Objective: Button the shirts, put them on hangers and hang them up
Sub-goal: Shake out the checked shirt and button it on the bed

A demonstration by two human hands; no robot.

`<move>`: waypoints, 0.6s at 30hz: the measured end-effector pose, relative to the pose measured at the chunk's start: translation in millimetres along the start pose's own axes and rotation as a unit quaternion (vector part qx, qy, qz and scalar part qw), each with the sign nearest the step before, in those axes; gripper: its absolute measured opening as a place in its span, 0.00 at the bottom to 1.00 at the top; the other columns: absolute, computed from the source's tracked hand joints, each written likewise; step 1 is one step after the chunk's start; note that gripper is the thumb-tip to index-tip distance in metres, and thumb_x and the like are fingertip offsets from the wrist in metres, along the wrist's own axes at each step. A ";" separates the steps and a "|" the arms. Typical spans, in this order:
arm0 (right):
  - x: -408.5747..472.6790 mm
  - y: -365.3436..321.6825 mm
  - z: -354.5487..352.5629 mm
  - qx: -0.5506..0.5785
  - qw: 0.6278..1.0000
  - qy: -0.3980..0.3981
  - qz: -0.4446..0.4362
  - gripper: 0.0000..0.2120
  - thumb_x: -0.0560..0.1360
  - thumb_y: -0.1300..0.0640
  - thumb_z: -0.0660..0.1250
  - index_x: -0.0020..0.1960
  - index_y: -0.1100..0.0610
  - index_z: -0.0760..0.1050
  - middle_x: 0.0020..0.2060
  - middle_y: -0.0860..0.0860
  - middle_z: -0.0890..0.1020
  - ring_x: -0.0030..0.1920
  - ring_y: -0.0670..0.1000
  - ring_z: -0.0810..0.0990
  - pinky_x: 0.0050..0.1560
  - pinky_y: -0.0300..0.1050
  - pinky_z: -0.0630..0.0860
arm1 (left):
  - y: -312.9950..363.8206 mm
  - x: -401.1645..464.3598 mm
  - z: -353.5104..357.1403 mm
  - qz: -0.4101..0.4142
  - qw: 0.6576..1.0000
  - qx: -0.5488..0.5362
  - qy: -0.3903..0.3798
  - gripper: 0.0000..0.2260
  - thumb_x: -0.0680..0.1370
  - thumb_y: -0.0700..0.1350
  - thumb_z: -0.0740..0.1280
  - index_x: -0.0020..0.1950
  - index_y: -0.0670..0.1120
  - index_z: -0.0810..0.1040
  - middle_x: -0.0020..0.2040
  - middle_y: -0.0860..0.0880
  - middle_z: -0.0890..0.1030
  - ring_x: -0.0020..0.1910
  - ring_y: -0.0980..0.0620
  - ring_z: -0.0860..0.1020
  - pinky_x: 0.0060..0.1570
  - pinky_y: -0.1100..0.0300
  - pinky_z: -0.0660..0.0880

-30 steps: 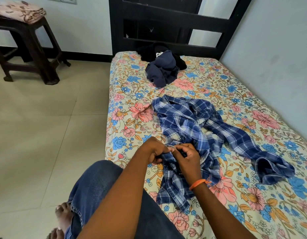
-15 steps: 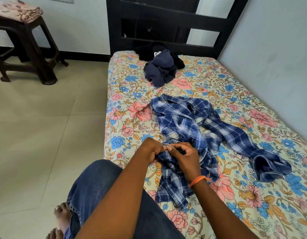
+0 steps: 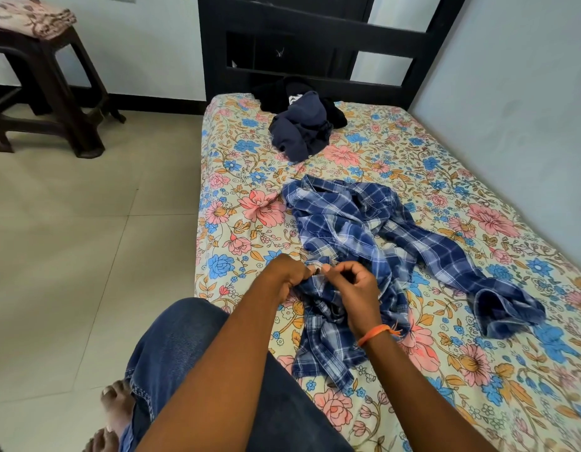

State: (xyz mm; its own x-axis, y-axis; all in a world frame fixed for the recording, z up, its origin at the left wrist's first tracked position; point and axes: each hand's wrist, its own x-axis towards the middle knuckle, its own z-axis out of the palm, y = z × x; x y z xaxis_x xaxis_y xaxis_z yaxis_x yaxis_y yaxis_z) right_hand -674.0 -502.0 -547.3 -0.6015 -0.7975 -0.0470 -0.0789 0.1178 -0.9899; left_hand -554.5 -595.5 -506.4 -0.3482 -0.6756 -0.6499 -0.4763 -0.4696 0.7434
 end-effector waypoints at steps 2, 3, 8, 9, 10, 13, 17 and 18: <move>-2.7 2.2 3.8 -0.064 0.997 0.004 -0.032 0.13 0.68 0.50 0.78 0.40 0.60 0.82 0.49 0.56 0.78 0.50 0.51 0.79 0.54 0.51 0.80 | 0.0 -2.1 -0.2 0.013 1.000 0.007 0.007 0.08 0.78 0.40 0.69 0.50 0.36 0.75 0.40 0.40 0.79 0.34 0.49 0.76 0.30 0.60 0.71; -3.3 2.1 5.7 -0.081 0.996 0.008 -0.035 0.13 0.68 0.49 0.78 0.39 0.59 0.83 0.51 0.53 0.77 0.53 0.49 0.78 0.56 0.51 0.79 | -0.3 -3.2 -0.1 0.018 1.000 0.010 0.009 0.08 0.77 0.39 0.70 0.51 0.35 0.75 0.40 0.40 0.79 0.34 0.49 0.77 0.28 0.62 0.72; 1.7 -2.0 10.0 -0.114 0.993 0.005 -0.042 0.12 0.69 0.47 0.77 0.38 0.55 0.83 0.56 0.45 0.73 0.59 0.46 0.75 0.61 0.56 0.76 | 1.4 -4.7 1.3 0.044 0.999 0.000 0.026 0.07 0.78 0.38 0.69 0.51 0.35 0.75 0.36 0.43 0.76 0.29 0.52 0.74 0.19 0.66 0.67; 3.0 -2.4 9.9 -0.117 0.992 0.002 -0.040 0.11 0.70 0.48 0.77 0.38 0.55 0.83 0.56 0.44 0.73 0.59 0.46 0.74 0.61 0.57 0.76 | 2.2 -5.3 1.5 0.049 0.998 -0.006 0.026 0.07 0.78 0.38 0.69 0.51 0.35 0.74 0.35 0.43 0.75 0.28 0.52 0.73 0.17 0.68 0.66; 4.0 -2.4 9.7 -0.120 0.992 -0.002 -0.039 0.11 0.71 0.48 0.76 0.39 0.55 0.83 0.56 0.45 0.72 0.59 0.47 0.74 0.61 0.56 0.76 | 2.9 -5.8 2.2 0.051 0.998 -0.011 0.026 0.07 0.78 0.38 0.69 0.51 0.35 0.73 0.35 0.43 0.74 0.28 0.52 0.72 0.16 0.69 0.65; 4.0 -0.3 7.8 -0.134 0.990 -0.014 -0.045 0.07 0.74 0.52 0.74 0.41 0.55 0.82 0.58 0.49 0.67 0.60 0.48 0.71 0.63 0.50 0.74 | 2.8 -3.7 4.0 0.051 0.997 -0.035 0.035 0.08 0.78 0.38 0.69 0.50 0.34 0.74 0.35 0.43 0.74 0.30 0.52 0.72 0.16 0.69 0.65; 2.8 3.7 7.4 -0.165 0.984 -0.021 -0.061 0.07 0.75 0.55 0.73 0.44 0.60 0.82 0.56 0.52 0.65 0.55 0.38 0.68 0.54 0.27 0.66 | -3.8 6.8 6.2 0.065 0.995 0.030 0.063 0.08 0.78 0.41 0.69 0.49 0.35 0.78 0.38 0.44 0.76 0.34 0.50 0.74 0.27 0.62 0.70; 2.6 4.0 8.1 -0.183 0.981 -0.020 -0.068 0.07 0.74 0.56 0.74 0.43 0.60 0.82 0.55 0.53 0.66 0.53 0.35 0.67 0.50 0.23 0.64 | -6.4 7.7 7.3 0.086 0.989 0.087 0.085 0.08 0.78 0.42 0.69 0.44 0.37 0.77 0.40 0.42 0.76 0.34 0.49 0.75 0.30 0.59 0.71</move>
State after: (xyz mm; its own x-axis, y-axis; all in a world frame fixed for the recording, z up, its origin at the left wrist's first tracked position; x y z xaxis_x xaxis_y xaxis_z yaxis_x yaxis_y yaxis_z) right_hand -669.4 -508.3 -552.4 -0.5353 -0.8418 0.0691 -0.4395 0.2077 -0.8739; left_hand -560.1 -593.6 -517.3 -0.3017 -0.8301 -0.4690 -0.5592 -0.2444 0.7922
